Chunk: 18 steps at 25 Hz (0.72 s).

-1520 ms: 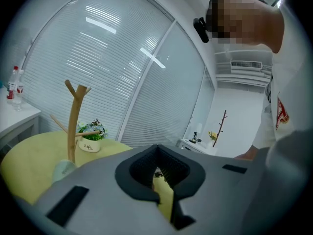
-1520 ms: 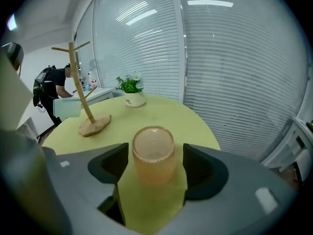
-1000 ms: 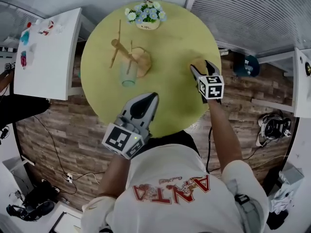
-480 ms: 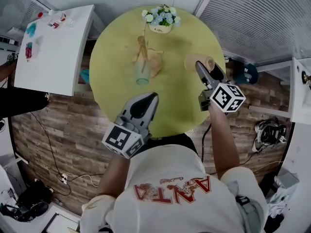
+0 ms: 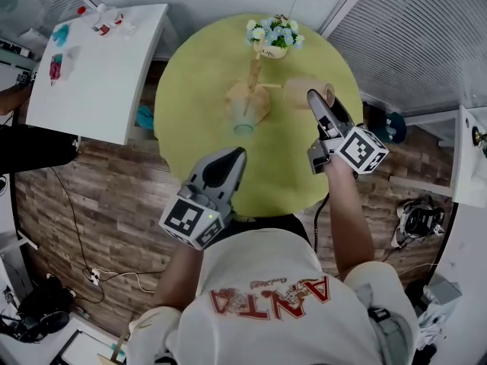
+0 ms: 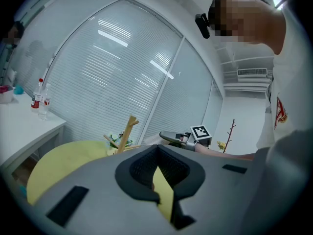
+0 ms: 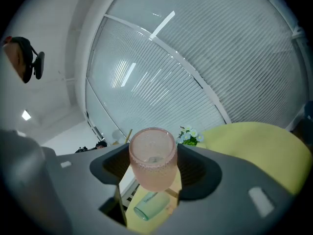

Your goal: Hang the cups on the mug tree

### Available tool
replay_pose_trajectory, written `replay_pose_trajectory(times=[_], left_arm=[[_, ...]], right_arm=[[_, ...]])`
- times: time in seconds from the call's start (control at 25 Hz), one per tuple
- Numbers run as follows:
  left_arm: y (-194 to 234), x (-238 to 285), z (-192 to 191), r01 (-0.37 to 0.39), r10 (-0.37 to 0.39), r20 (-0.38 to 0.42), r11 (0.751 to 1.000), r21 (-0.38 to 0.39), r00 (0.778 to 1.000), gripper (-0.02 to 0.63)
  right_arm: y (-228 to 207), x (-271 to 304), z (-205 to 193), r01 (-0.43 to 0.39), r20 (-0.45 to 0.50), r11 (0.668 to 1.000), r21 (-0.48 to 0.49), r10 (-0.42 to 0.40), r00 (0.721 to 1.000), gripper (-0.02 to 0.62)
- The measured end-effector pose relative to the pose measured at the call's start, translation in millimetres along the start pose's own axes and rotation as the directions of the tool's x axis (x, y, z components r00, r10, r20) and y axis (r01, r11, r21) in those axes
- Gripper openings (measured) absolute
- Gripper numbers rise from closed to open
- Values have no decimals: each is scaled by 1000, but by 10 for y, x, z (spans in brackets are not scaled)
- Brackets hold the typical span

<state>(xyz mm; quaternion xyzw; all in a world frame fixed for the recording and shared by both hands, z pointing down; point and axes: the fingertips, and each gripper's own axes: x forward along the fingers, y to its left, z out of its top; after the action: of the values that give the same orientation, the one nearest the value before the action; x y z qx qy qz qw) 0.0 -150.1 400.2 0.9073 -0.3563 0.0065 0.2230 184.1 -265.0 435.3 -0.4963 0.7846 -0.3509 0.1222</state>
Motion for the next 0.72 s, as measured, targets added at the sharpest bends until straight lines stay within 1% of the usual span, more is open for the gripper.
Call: replay_pose_trajectory(times=[0.12, 0.16, 0.24, 0.48, 0.72], left_arm=[[94, -83, 25, -16, 16, 4, 1000, -10, 1000, 9], [121, -104, 25, -21, 21, 4, 1000, -13, 1000, 9], [166, -134, 13, -28, 28, 1, 999, -18, 1000, 9], [264, -185, -8, -39, 39, -3, 999, -33, 999, 9], [354, -245, 8, -53, 53, -1, 998, -44, 999, 9]], right_arm=[[9, 108, -73, -16, -5, 998, 66, 17, 1000, 290], [-5, 136, -104, -11, -9, 997, 78, 11, 1000, 290], [-33, 186, -166, 3, -20, 996, 90, -1, 1000, 290], [-58, 315, -297, -7, -35, 991, 133, 12, 999, 290], [-106, 419, -416, 3, -41, 987, 158, 4, 999, 290]])
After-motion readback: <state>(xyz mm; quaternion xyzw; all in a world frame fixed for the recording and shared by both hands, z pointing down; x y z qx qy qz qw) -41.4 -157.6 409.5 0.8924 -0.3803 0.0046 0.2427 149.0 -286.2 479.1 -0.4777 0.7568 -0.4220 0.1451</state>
